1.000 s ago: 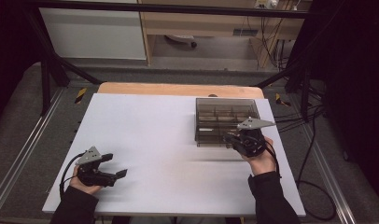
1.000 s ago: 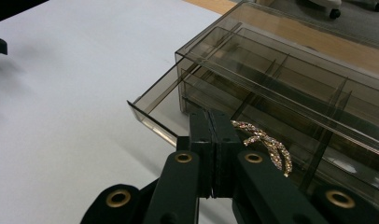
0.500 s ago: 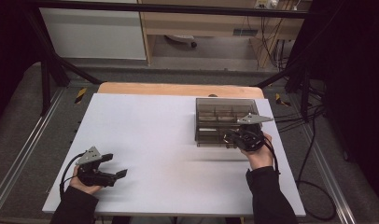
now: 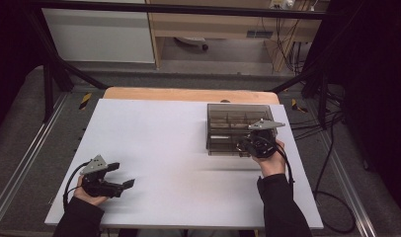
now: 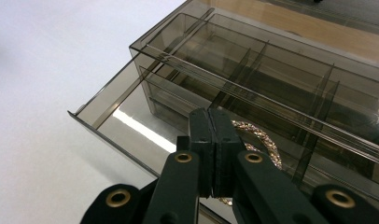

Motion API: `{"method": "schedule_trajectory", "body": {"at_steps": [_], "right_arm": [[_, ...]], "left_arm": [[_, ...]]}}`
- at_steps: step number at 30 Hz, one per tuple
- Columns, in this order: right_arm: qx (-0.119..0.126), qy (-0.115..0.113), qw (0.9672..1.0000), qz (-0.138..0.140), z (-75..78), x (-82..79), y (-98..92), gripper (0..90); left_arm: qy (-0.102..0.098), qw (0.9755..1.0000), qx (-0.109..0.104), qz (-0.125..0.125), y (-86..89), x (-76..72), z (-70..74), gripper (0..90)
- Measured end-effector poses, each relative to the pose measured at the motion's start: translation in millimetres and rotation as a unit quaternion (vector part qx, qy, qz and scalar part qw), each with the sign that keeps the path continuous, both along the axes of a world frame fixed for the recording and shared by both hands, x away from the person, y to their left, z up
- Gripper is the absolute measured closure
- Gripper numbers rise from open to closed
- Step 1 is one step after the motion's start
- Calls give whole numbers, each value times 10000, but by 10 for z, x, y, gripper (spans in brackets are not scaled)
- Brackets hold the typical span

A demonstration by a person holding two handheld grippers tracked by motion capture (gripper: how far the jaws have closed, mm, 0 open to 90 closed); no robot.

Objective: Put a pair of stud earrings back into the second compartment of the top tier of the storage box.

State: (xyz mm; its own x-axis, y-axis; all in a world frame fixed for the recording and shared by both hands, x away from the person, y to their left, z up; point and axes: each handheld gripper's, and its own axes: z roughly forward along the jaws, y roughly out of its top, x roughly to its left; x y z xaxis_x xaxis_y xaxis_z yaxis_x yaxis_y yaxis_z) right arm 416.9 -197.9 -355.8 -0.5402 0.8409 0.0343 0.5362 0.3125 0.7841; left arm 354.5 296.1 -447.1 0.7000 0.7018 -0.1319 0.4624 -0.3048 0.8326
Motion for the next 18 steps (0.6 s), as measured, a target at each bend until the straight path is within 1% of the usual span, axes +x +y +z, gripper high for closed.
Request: {"method": "schedule_trajectory", "body": {"at_steps": [4, 18], "right_arm": [[4, 53, 10000, -54, -39, 17, -2, 898], [-26, 174, 9998, -73, -138, 45, 8, 893]], "left_arm": [[-4, 10000, 0, -6, -3, -1, 1, 55], [0, 10000, 1, -5, -3, -3, 0, 56]]}}
